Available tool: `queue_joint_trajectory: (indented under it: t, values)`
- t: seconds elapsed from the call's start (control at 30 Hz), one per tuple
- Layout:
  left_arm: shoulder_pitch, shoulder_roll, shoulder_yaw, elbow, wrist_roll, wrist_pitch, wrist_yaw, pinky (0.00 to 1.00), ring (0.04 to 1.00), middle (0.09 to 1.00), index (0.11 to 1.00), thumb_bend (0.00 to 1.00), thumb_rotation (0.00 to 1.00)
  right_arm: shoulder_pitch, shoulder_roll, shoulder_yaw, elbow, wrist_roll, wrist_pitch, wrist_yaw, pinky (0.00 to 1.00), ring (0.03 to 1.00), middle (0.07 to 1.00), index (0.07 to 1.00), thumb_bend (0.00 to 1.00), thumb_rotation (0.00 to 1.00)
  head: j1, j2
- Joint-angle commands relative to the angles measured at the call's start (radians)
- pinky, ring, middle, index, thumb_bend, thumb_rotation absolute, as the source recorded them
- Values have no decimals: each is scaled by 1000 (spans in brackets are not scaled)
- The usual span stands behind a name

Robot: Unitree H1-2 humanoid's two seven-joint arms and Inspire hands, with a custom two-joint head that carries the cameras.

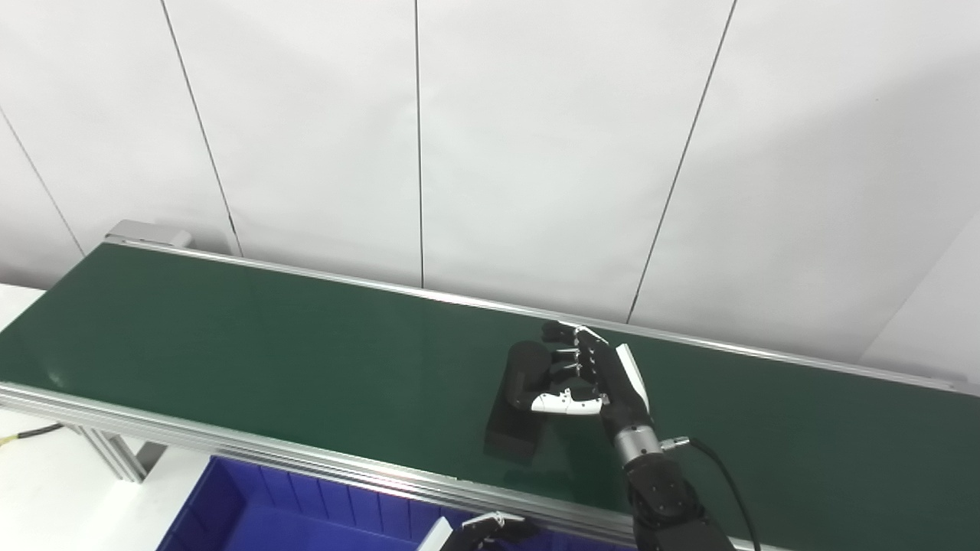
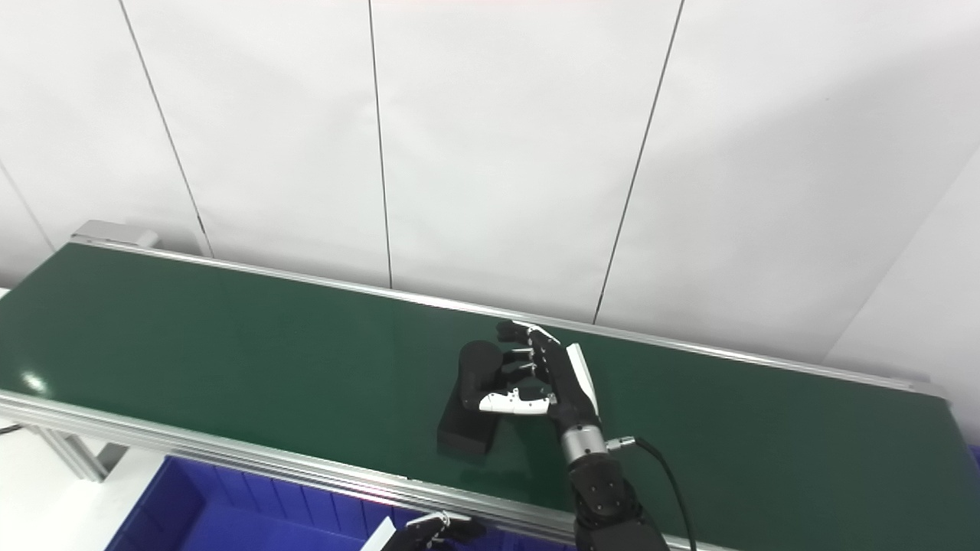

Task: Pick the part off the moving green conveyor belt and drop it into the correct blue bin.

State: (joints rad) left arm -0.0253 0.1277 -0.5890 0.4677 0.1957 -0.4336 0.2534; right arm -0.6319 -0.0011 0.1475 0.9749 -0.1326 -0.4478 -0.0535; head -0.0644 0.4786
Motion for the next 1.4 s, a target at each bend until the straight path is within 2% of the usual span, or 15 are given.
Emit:
queue_joint_trajectory:
  t: [0.0,0.03,0.13,0.17,0.2,0.23,0.27,0.33,0.4,0.43,0.57,0.73,0.97,1.1,1.37]
  values:
    - [0,1,4,-32,4,-36,-2,682,746,753,716,1000,0,-52,2,4,-27,1,-22,-10,507,646,753,732,971,108,-1,2]
    - [1,2,4,-35,4,-36,-5,682,746,754,717,1000,0,-51,2,6,-30,-5,-22,-18,507,645,751,729,968,106,-1,3]
    - [3,2,6,-39,4,-36,-6,681,746,754,718,1000,0,-46,7,3,-34,-18,-22,-46,476,588,658,658,917,30,-2,6]
    - [3,2,7,-39,4,-36,-7,681,747,755,718,1000,0,-45,9,0,-36,-19,-21,-55,437,523,559,605,739,9,-2,6]
    - [4,2,8,-40,3,-36,-10,681,747,755,718,1000,0,-43,10,-1,-36,-24,-21,-65,431,514,544,598,705,7,-3,7]
    - [5,1,10,-40,4,-36,-11,682,749,756,719,1000,0,-43,10,1,-36,-30,-21,-72,394,477,515,557,614,3,-3,7]
    - [5,2,10,-40,7,-36,-10,682,749,757,719,1000,0,-42,8,5,-37,-38,-21,-78,375,464,498,528,569,1,-3,7]
    - [4,3,9,-41,8,-36,-10,681,748,757,719,1000,1,-39,3,13,-42,-49,-21,-76,335,449,490,497,531,0,-3,6]
    - [4,3,10,-41,8,-36,-9,682,750,758,719,1000,2,-37,-1,19,-47,-53,-21,-72,314,441,491,490,523,0,-4,6]
    - [4,4,10,-40,9,-36,-9,684,749,757,720,1000,6,-36,-2,21,-49,-53,-21,-70,364,450,484,487,522,0,-4,6]
    - [4,4,13,-39,7,-36,-11,686,748,756,720,1000,6,-34,-8,29,-60,-53,-21,-60,400,463,480,481,522,0,-6,6]
    - [3,3,15,-37,7,-36,-7,679,742,750,716,1000,0,-29,-14,37,-78,-47,-21,-58,363,458,484,482,522,0,-8,6]
    - [3,2,14,-39,8,-36,-6,676,742,752,717,1000,0,-15,-27,41,-130,-40,-22,-50,383,455,478,487,522,0,-11,12]
    - [3,0,10,-42,11,-36,5,670,734,747,716,1000,0,19,-37,35,-234,-38,-21,-29,352,433,474,505,521,0,-14,19]
    - [2,-7,11,-43,2,-36,1,702,750,756,725,985,0,170,-90,5,-647,17,73,82,357,433,476,502,521,0,-45,28]
